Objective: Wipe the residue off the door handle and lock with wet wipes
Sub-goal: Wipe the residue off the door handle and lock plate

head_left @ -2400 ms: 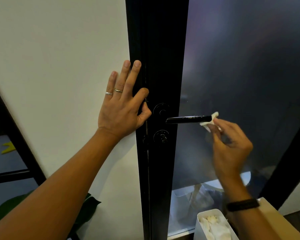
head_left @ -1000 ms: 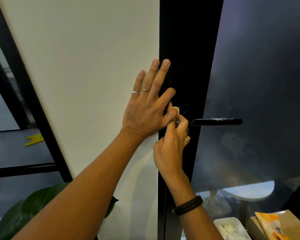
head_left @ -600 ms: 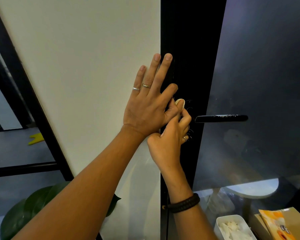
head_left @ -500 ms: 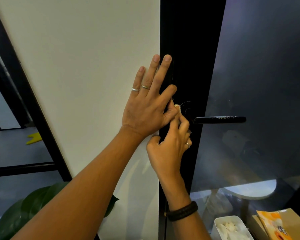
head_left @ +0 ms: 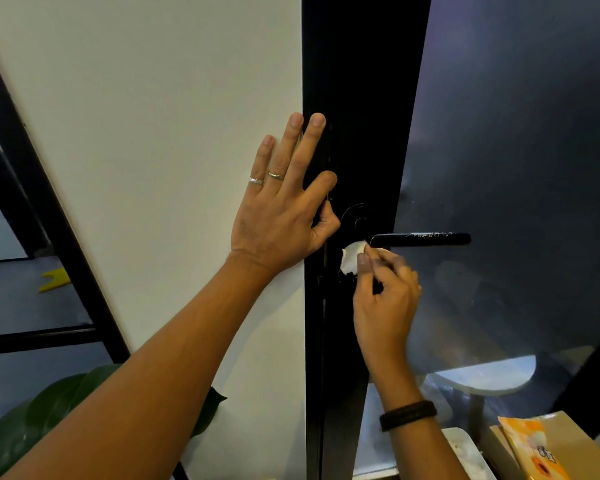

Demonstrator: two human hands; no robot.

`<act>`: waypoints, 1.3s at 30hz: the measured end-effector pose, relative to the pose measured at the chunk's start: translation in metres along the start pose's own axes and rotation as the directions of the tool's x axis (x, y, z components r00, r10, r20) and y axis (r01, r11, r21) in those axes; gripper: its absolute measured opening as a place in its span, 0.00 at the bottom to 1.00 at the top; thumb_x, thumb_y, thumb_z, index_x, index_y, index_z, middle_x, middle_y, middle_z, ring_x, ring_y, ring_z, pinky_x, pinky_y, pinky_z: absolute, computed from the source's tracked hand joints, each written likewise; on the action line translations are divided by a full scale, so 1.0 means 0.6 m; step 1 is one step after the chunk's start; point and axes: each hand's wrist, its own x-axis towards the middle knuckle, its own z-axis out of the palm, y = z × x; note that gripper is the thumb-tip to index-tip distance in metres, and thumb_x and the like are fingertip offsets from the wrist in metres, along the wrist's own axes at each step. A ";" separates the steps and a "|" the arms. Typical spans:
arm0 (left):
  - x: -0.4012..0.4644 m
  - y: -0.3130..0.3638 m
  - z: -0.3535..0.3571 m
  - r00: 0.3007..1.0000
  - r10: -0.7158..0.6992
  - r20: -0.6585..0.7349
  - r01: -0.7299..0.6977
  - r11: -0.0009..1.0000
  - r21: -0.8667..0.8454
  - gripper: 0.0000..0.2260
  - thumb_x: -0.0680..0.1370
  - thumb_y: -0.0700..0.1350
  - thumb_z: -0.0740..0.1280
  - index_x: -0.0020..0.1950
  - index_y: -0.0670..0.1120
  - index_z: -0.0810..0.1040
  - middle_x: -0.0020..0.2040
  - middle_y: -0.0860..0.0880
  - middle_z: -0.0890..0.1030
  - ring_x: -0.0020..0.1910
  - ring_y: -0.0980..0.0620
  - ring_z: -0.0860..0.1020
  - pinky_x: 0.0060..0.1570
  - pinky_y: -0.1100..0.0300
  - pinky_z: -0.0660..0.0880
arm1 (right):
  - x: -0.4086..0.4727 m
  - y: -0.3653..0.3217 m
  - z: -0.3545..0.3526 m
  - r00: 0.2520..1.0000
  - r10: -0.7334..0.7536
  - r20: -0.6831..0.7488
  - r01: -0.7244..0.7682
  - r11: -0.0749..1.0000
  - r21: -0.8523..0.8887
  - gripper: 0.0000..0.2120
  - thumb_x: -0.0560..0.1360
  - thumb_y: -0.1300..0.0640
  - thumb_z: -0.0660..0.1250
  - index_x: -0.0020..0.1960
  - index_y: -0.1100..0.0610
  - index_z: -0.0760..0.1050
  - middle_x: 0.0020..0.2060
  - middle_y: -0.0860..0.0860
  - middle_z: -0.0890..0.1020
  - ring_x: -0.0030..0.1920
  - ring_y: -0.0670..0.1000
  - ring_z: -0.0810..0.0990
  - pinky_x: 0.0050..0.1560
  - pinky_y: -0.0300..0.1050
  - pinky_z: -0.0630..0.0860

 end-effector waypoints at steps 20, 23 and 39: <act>-0.001 -0.002 -0.001 1.000 -0.002 0.003 0.002 1.000 -0.002 0.11 0.82 0.52 0.62 0.57 0.50 0.82 0.83 0.37 0.63 0.83 0.34 0.59 0.83 0.38 0.55 | 0.082 0.043 -0.043 0.973 -0.188 0.132 0.160 0.967 0.200 0.07 0.74 0.58 0.80 0.52 0.54 0.88 0.48 0.47 0.88 0.52 0.48 0.87 0.56 0.53 0.83; 0.000 0.000 -0.003 1.000 0.000 0.010 0.000 1.000 -0.002 0.11 0.82 0.51 0.62 0.57 0.49 0.82 0.83 0.37 0.64 0.83 0.34 0.60 0.83 0.38 0.56 | 0.083 0.054 -0.024 0.930 -0.340 0.136 0.333 0.940 0.078 0.07 0.76 0.54 0.79 0.52 0.56 0.88 0.49 0.52 0.88 0.51 0.51 0.86 0.52 0.55 0.83; -0.001 0.001 -0.003 1.000 -0.009 0.008 0.009 1.000 -0.003 0.11 0.82 0.52 0.62 0.58 0.49 0.81 0.82 0.36 0.64 0.83 0.32 0.60 0.82 0.36 0.57 | -0.013 0.091 0.007 0.995 -0.094 -0.034 0.097 0.990 0.099 0.01 0.82 0.65 0.68 0.52 0.63 0.79 0.49 0.55 0.80 0.47 0.47 0.79 0.48 0.36 0.78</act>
